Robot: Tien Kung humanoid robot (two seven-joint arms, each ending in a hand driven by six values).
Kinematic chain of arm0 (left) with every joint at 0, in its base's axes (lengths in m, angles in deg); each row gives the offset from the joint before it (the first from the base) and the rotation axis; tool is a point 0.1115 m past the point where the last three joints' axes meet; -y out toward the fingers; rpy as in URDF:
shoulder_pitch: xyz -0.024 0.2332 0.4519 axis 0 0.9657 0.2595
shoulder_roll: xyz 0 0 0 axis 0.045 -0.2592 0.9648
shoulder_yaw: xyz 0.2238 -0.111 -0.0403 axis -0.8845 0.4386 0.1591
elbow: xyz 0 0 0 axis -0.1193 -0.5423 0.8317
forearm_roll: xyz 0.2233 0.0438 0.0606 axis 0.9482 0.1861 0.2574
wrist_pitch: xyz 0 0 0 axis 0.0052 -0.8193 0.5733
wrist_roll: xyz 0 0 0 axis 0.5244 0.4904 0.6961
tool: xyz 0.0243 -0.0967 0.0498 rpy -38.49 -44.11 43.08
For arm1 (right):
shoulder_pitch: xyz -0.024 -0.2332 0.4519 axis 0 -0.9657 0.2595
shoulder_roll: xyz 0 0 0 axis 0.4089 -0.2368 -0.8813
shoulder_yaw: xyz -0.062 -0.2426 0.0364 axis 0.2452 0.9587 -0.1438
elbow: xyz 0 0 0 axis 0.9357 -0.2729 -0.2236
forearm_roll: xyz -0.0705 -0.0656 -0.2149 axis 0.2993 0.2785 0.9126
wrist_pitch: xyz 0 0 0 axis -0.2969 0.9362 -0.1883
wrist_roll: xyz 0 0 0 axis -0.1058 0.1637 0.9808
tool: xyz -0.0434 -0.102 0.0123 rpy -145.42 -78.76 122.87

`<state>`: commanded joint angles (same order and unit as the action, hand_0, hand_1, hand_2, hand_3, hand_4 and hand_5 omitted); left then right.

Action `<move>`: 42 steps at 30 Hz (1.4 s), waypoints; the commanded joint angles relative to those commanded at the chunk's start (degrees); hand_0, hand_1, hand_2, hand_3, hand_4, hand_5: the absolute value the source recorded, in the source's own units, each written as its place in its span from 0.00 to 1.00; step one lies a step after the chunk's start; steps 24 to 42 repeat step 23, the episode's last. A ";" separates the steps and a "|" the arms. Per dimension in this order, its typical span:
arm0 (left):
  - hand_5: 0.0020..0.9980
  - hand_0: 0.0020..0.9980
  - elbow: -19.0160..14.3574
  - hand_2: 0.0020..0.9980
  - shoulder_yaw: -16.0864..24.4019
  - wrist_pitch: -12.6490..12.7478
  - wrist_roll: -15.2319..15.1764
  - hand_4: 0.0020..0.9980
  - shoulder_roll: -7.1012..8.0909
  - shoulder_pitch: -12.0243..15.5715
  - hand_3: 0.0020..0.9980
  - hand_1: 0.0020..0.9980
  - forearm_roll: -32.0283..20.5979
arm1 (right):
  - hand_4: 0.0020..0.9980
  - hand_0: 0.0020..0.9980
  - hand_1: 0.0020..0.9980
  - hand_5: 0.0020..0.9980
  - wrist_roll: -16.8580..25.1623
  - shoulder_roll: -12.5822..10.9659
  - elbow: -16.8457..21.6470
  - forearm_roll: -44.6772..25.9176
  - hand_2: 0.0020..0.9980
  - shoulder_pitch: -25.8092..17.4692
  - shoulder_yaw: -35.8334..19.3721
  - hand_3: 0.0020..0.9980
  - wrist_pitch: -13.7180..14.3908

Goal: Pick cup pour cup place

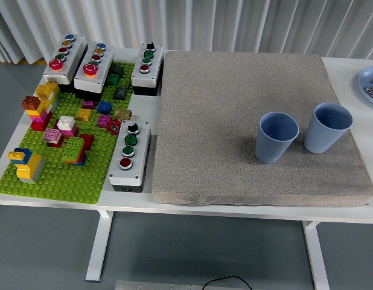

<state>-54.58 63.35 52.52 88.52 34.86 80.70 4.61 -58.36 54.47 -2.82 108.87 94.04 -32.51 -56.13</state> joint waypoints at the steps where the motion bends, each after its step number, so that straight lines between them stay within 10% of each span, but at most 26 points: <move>1: 0.91 0.75 0.00 0.83 0.08 0.01 0.01 0.50 -0.01 0.00 0.67 0.77 0.05 | 0.73 0.91 0.86 1.00 0.01 0.00 0.01 -0.03 0.92 0.01 0.01 0.92 0.00; 42: 0.91 0.73 0.00 0.83 0.29 -0.01 0.17 0.50 -0.01 0.20 0.67 0.77 0.19 | 0.72 0.91 0.86 1.00 -0.06 0.02 0.14 -0.07 0.92 -0.06 0.11 0.92 -0.06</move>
